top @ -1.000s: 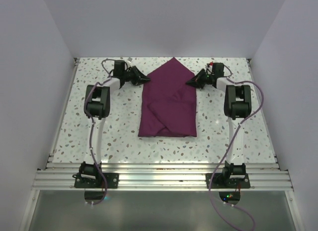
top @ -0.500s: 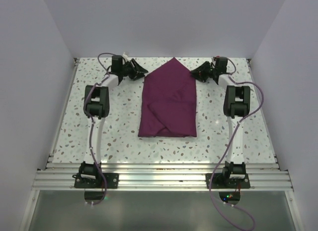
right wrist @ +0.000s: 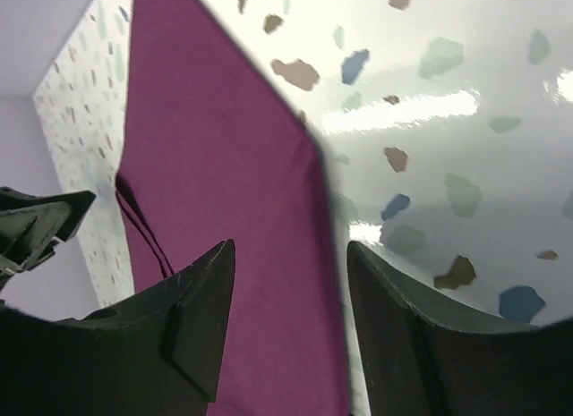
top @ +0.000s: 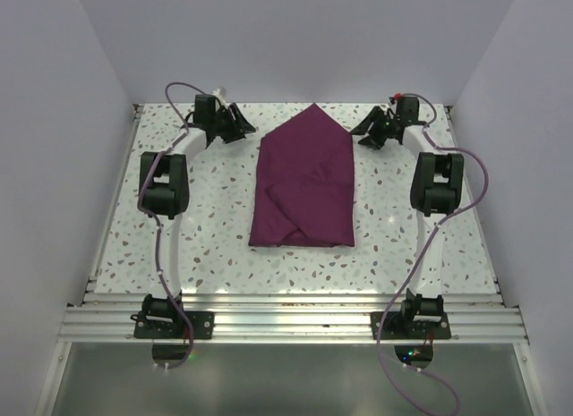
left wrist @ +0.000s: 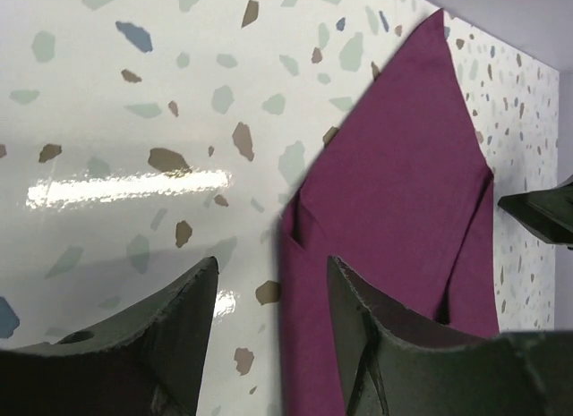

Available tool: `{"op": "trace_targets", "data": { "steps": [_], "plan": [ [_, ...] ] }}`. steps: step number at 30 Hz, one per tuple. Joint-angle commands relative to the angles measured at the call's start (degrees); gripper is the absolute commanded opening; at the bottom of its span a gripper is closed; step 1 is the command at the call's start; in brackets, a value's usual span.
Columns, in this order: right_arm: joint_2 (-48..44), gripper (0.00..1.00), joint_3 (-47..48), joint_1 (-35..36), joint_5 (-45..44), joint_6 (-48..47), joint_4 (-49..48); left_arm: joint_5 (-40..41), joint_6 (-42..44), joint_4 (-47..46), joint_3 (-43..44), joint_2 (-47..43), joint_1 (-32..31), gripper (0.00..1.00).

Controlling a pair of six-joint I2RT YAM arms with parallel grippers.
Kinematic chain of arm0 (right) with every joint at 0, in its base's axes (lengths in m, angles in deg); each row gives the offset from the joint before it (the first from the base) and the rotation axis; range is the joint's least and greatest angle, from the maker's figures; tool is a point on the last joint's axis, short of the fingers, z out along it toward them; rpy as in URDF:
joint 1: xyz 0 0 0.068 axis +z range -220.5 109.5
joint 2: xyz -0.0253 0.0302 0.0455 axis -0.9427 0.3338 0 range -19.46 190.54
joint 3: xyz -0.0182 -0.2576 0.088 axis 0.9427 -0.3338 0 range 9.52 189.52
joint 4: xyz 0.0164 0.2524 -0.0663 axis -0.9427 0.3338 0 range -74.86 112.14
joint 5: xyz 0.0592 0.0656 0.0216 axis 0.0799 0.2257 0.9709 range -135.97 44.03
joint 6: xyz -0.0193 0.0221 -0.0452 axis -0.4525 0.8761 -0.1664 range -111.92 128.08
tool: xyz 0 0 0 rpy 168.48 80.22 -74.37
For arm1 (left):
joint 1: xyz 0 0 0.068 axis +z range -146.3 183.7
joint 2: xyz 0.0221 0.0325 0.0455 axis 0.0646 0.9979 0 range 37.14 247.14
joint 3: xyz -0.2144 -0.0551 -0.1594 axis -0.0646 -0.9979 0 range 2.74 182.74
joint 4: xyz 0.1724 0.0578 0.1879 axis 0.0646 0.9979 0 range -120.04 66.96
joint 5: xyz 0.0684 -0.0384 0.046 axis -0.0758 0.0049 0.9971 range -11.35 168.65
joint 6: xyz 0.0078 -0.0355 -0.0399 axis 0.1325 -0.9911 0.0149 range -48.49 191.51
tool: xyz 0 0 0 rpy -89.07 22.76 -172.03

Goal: Prepare the surgical pack

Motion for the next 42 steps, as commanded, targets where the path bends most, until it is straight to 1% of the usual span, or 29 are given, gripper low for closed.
{"op": "trace_targets", "data": {
  "steps": [1,3,5,8,13,22,23,25,26,27,28,29,30,31,32,33,34,35,38,42],
  "plan": [
    [-0.5,0.57,1.8,-0.3,-2.3,-5.7,5.3,2.3,2.0,2.4,-0.7,0.5,-0.3,0.56],
    [1.5,0.57,2.6,-0.2,-1.6,-6.2,5.4,2.4,1.9,2.8,-0.8,1.2,-0.9,0.56],
    [4.2,0.56,4.6,-0.1,1.2,-7.0,6.1,2.3,1.5,2.8,-1.0,1.7,-1.7,0.56],
    [5.7,0.55,5.5,0.3,3.0,-7.8,6.0,0.7,0.2,2.9,-0.2,3.1,-2.5,0.56],
    [7.9,0.53,7.3,1.4,3.7,-9.0,6.8,0.7,-0.3,4.4,2.5,5.8,-4.1,0.56],
    [11.3,0.44,11.1,2.0,3.2,-9.2,8.7,-0.8,-2.5,5.9,7.7,10.7,-4.9,0.54],
    [11.4,0.42,11.3,2.0,3.2,-9.0,8.8,-1.0,-2.7,5.8,8.0,11.0,-4.9,0.54],
    [11.7,0.40,11.7,2.0,3.0,-8.8,8.8,-1.5,-3.3,5.8,8.9,11.8,-4.9,0.50],
    [11.8,0.37,11.9,2.0,3.0,-8.6,8.8,-1.7,-3.4,5.6,9.2,12.0,-4.7,0.49],
    [11.9,0.36,12.3,2.0,3.0,-8.5,8.8,-1.9,-3.6,5.4,9.4,12.2,-4.8,0.44],
    [12.0,0.33,12.6,2.0,3.0,-7.8,8.6,-2.0,-4.0,5.2,9.8,12.4,-4.8,0.42],
    [12.3,0.28,12.9,2.0,3.4,-7.4,8.5,-2.2,-4.2,5.1,10.1,12.6,-4.7,0.38],
    [12.4,0.26,13.7,2.0,3.6,-7.1,8.4,-2.5,-4.4,4.9,10.3,12.8,-4.7,0.31],
    [12.5,0.23,14.1,2.0,3.8,-6.4,8.4,-2.8,-4.9,4.7,11.2,12.9,-4.6,0.26],
    [12.5,0.15,14.5,2.0,3.9,-6.2,8.4,-3.1,-5.4,4.6,11.6,13.1,-4.5,0.21],
    [12.4,0.12,15.0,2.0,4.3,-5.3,8.3,-3.6,-6.3,4.3,12.6,13.3,-4.2,0.07],
    [12.3,0.09,15.3,2.0,4.9,-4.7,7.8,-3.8,-6.7,4.2,13.0,13.3,-4.1,0.00],
    [11.8,0.05,15.5,2.0,5.1,-4.1,7.7,-3.9,-7.1,4.0,13.4,13.0,-4.0,0.00],
    [10.3,0.01,16.3,2.0,6.0,-1.4,7.1,-2.5,-6.9,3.9,13.8,10.4,-4.0,0.00],
    [4.8,0.00,14.6,3.6,5.3,1.0,7.1,0.3,-4.6,4.1,11.0,4.9,-4.0,0.00]
  ]
}}
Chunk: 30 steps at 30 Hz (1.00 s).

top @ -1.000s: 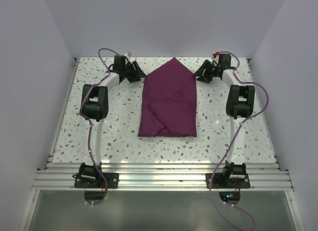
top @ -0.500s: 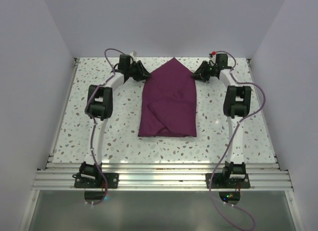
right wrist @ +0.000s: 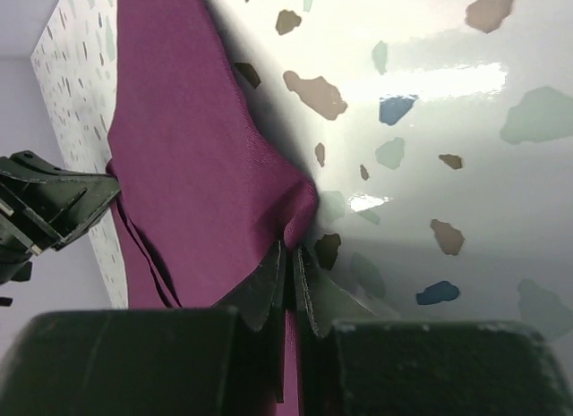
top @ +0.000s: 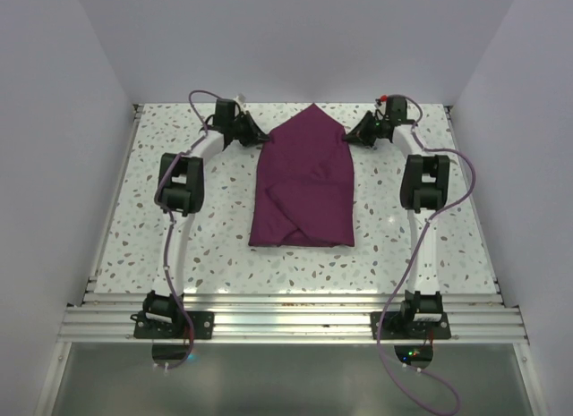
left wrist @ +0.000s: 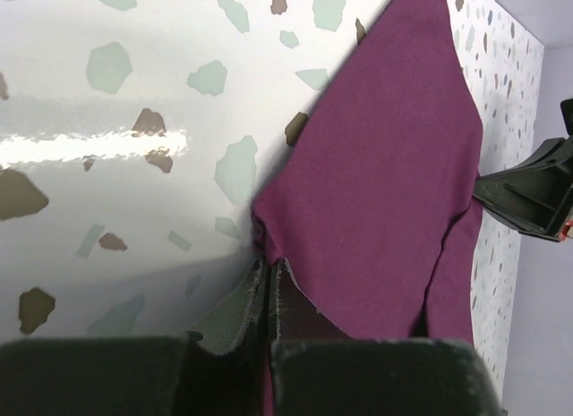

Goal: Prepare the surgical pack

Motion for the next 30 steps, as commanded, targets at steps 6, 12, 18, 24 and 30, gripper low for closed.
{"op": "trace_targets", "data": {
  "steps": [6,12,18,24,30],
  "plan": [
    [-12.3,0.00,-2.8,2.0,0.6,3.8,3.2,2.9,3.4,3.2,-5.0,-12.3,0.5,0.00],
    [-19.1,0.00,-6.5,2.0,0.5,2.2,9.9,1.9,4.7,2.7,-12.9,-19.3,0.5,0.00],
    [-28.7,0.00,-13.6,2.0,0.1,-1.6,16.7,1.8,6.6,3.9,-21.7,-29.0,-0.2,0.00],
    [-40.5,0.00,-23.2,2.0,0.2,-5.3,21.7,3.0,8.7,8.4,-29.5,-39.7,-2.3,0.00],
    [-52.1,0.00,-34.4,2.0,0.4,-5.9,20.9,5.2,9.6,11.0,-39.5,-51.1,-3.1,0.00]
  ]
}}
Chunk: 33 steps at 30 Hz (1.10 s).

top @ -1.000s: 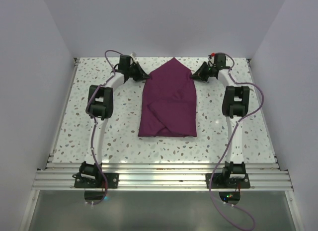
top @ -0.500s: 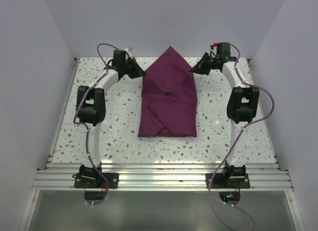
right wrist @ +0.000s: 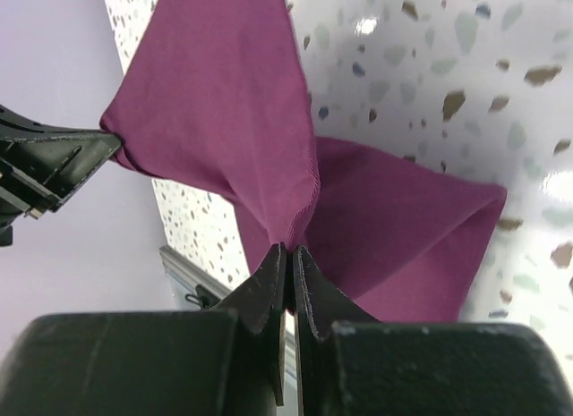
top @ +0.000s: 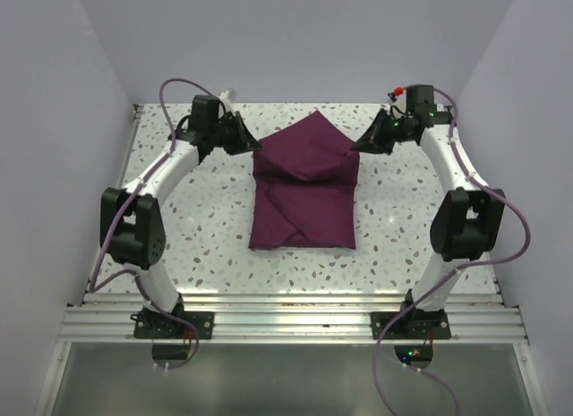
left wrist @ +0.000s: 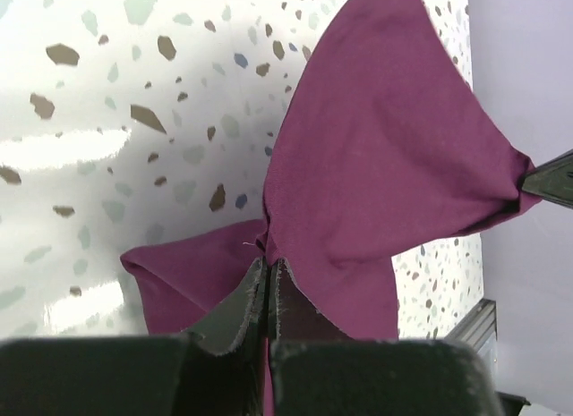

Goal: Prepare the surgical pack

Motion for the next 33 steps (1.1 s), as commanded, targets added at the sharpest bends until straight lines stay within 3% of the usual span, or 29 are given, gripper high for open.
{"op": "trace_targets", "data": {
  "steps": [1,12,25,29,31,33],
  "plan": [
    [-8.5,0.00,-4.7,-0.2,0.6,-1.4,1.4,1.9,2.4,2.5,-3.8,-7.7,0.2,0.00],
    [-18.2,0.00,-20.8,0.5,0.6,-4.0,1.9,2.1,3.9,2.6,-20.0,-18.9,-0.6,0.00],
    [-20.5,0.02,-38.3,4.4,-3.9,-9.0,2.9,-0.2,4.4,-0.8,-37.7,-21.9,-2.6,0.00],
    [-17.8,0.08,-40.4,5.1,-7.7,-12.0,5.5,-1.4,5.0,-1.1,-39.3,-20.4,-2.7,0.00],
    [-16.8,0.14,-39.8,5.1,-9.6,-13.2,6.3,-2.2,5.4,-1.3,-39.6,-19.3,-3.0,0.06],
    [-16.8,0.33,-38.1,5.2,-12.0,-13.6,6.8,-2.7,6.4,-0.8,-39.5,-18.8,-3.0,0.15]
  ]
}}
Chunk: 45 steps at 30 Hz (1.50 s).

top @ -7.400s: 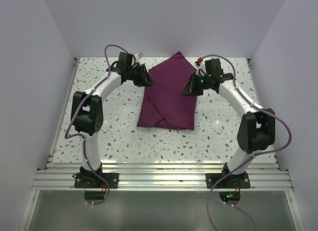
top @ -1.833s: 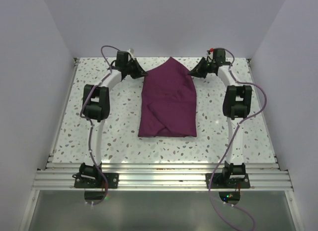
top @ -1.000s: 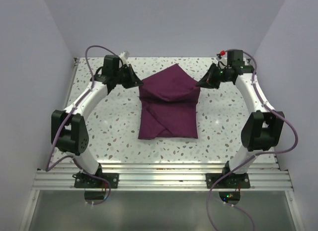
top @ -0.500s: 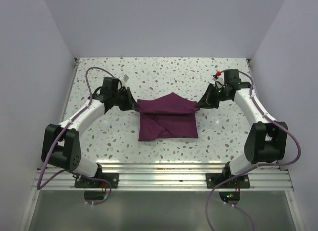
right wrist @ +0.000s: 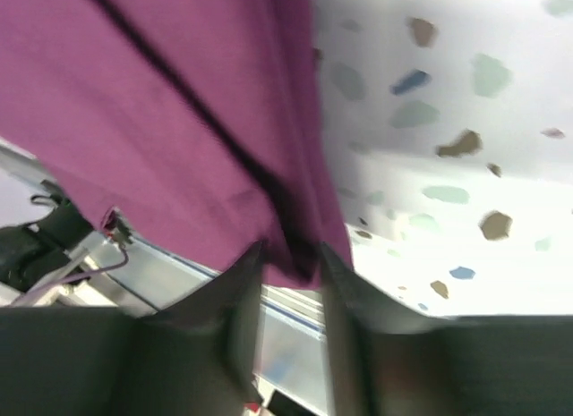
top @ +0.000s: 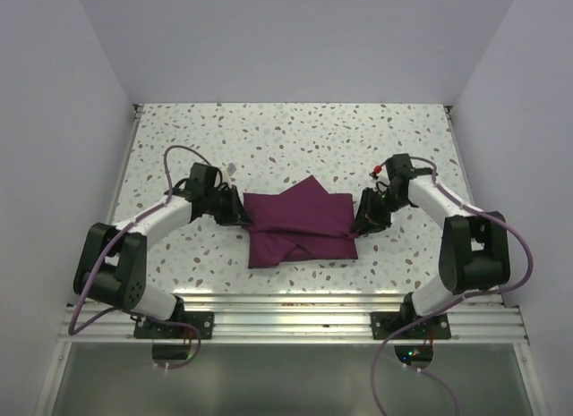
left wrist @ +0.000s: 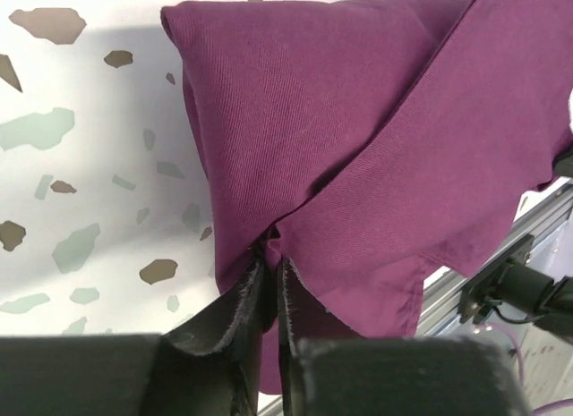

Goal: Prepare the surgical pack

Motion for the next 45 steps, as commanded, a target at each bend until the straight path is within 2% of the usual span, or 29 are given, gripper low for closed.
{"op": "trace_targets", "data": {
  "steps": [1,2,4,5,6,8,15,18,24,29,33,36,37,39,40,45],
  "plan": [
    [-0.4,0.40,4.9,-0.1,-5.8,-3.3,3.0,-2.2,3.5,-0.9,-0.4,1.1,-0.4,0.19],
    [-0.6,0.48,6.7,0.0,-6.2,-3.3,3.1,-2.6,3.7,-0.8,-0.4,0.9,-0.4,0.22],
    [-0.9,0.56,12.3,0.1,-6.3,-3.1,2.0,-3.2,4.3,-0.2,-0.2,-0.3,-0.4,0.33],
    [-0.6,0.64,14.0,0.1,-6.0,-3.0,0.3,-3.3,4.5,0.0,-0.2,-0.8,-0.4,0.37],
    [-0.1,0.66,15.6,0.3,-5.1,-3.1,-1.0,-3.4,4.9,0.4,-0.1,-2.1,-0.4,0.42],
    [3.6,0.73,19.4,1.3,-1.7,-3.8,-4.7,-3.4,5.7,1.4,0.2,-3.3,-0.4,0.46],
    [20.3,0.80,34.7,7.3,7.1,-10.5,-5.7,-0.8,7.4,5.2,0.8,-9.3,-0.4,0.52],
    [26.2,0.84,38.8,7.4,9.8,-11.8,-5.5,0.9,7.6,6.1,0.7,-11.9,-0.3,0.53],
    [33.9,0.84,43.2,7.9,13.3,-13.7,-4.8,3.1,7.9,7.3,0.1,-13.7,0.3,0.54],
    [36.7,0.79,43.6,8.7,18.8,-11.8,-8.2,1.5,7.3,5.8,-1.3,-12.8,2.3,0.54],
    [38.3,0.68,45.0,10.4,22.2,-10.4,-9.1,0.4,7.2,5.4,-1.1,-11.9,4.0,0.54],
    [38.0,0.57,44.4,11.2,23.7,-8.9,-10.1,0.2,7.5,5.5,-0.6,-11.0,4.9,0.54],
    [37.7,0.46,44.2,11.2,23.6,-8.6,-10.1,0.2,7.5,5.6,-0.5,-10.9,5.2,0.54],
    [36.0,0.37,43.2,11.3,23.5,-7.9,-10.6,0.2,7.4,5.8,-0.2,-10.5,6.0,0.54],
    [35.3,0.25,42.9,11.2,23.2,-7.8,-10.7,0.2,7.3,5.9,-0.1,-10.4,6.2,0.54],
    [30.1,0.10,43.4,11.2,21.7,-6.4,-8.0,0.9,6.0,7.1,1.1,-10.3,7.5,0.54]
  ]
}}
